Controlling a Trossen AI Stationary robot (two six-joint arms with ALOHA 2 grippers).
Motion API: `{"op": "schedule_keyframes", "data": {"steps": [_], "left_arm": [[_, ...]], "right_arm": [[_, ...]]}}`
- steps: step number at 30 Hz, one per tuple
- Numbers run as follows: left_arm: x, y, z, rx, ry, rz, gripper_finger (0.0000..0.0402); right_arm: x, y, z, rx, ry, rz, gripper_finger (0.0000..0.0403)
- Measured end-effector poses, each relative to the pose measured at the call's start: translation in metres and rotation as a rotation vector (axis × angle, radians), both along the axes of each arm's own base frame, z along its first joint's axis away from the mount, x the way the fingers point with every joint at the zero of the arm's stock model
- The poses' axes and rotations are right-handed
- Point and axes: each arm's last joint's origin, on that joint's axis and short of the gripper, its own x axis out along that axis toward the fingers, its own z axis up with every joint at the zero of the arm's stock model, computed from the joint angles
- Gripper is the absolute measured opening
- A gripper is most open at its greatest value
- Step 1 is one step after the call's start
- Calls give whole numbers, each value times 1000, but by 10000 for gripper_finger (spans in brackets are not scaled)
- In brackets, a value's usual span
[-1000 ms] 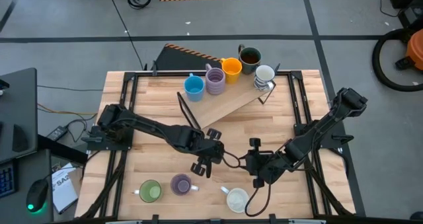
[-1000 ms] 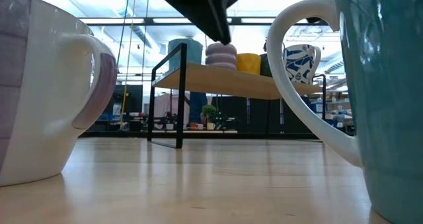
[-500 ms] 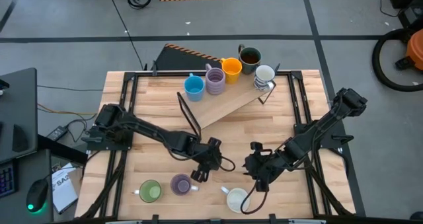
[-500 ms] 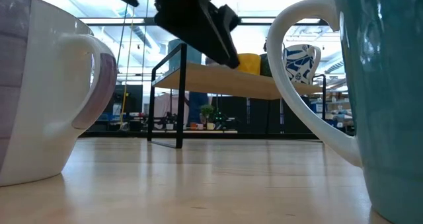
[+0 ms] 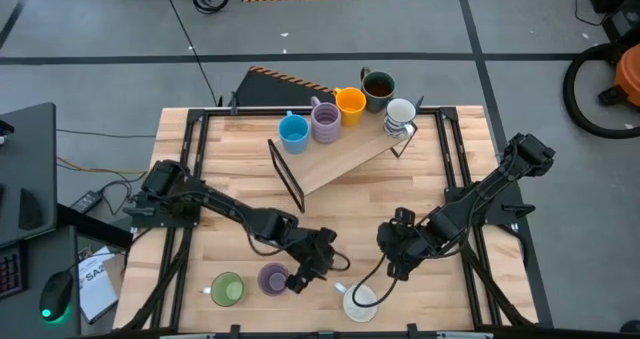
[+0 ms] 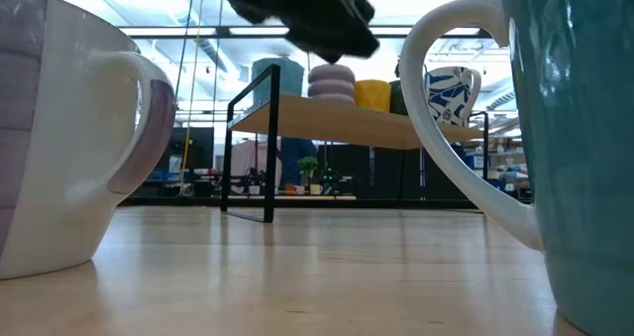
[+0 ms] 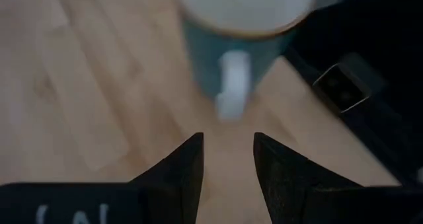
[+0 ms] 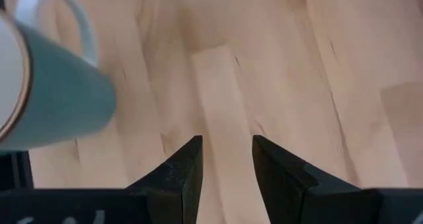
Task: Place coffee mugs
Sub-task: Put the light green mug on the shelf
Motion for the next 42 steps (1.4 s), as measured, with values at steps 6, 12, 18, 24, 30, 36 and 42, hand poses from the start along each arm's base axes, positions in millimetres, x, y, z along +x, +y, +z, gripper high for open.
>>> {"op": "schedule_keyframes", "data": {"steps": [6,12,18,24,30,36,42], "left_arm": [[-3,-22,4,66,-112,84,147],[-1,-34,5,33,-170,86,200],[9,-31,-8,-4,-172,87,242],[13,-31,-20,-13,-147,75,243],[20,-34,-43,-17,-124,78,227],[21,-34,-47,-21,-115,92,185],[21,-34,-46,-22,-117,97,134]], "right_arm": [[-3,4,0,55,-7,-112,138],[-6,9,1,39,-51,-146,138],[-3,13,3,51,-111,-133,138],[-2,15,4,20,-154,-112,138],[-1,16,5,13,-166,-84,138],[4,21,9,33,-219,-18,138],[10,27,14,96,-276,62,136]]}}
